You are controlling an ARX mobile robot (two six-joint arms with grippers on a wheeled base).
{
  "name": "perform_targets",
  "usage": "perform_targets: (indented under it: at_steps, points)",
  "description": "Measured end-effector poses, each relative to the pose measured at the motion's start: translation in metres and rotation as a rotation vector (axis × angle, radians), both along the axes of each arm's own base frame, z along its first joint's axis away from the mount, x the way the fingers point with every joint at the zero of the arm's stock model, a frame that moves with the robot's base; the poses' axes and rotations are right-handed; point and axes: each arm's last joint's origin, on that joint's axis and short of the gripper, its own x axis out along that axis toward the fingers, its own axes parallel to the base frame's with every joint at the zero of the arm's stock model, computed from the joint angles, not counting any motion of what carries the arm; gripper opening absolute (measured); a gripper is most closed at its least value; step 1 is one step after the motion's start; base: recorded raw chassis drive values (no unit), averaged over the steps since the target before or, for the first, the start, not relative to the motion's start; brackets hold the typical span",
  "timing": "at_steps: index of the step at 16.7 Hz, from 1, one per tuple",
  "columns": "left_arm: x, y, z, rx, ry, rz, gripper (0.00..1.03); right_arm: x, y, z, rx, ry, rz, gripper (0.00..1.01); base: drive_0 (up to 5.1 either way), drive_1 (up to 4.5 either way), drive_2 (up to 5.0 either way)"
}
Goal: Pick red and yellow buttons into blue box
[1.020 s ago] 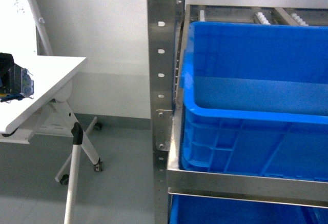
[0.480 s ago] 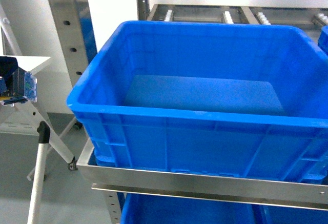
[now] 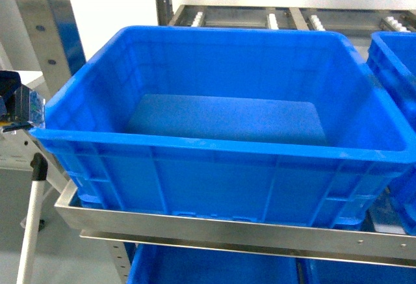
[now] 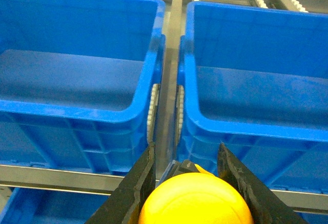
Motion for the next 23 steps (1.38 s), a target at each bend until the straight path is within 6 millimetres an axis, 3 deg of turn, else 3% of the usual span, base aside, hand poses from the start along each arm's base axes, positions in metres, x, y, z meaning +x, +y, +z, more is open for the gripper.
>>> perform_targets:
  at_steps: [23]
  points:
    - [0.0,0.0002,0.0002,0.0,-0.001,0.001,0.33,0.0,0.0,0.0003,0.0,-0.003,-0.001,0.32,5.0,-2.36,-2.4]
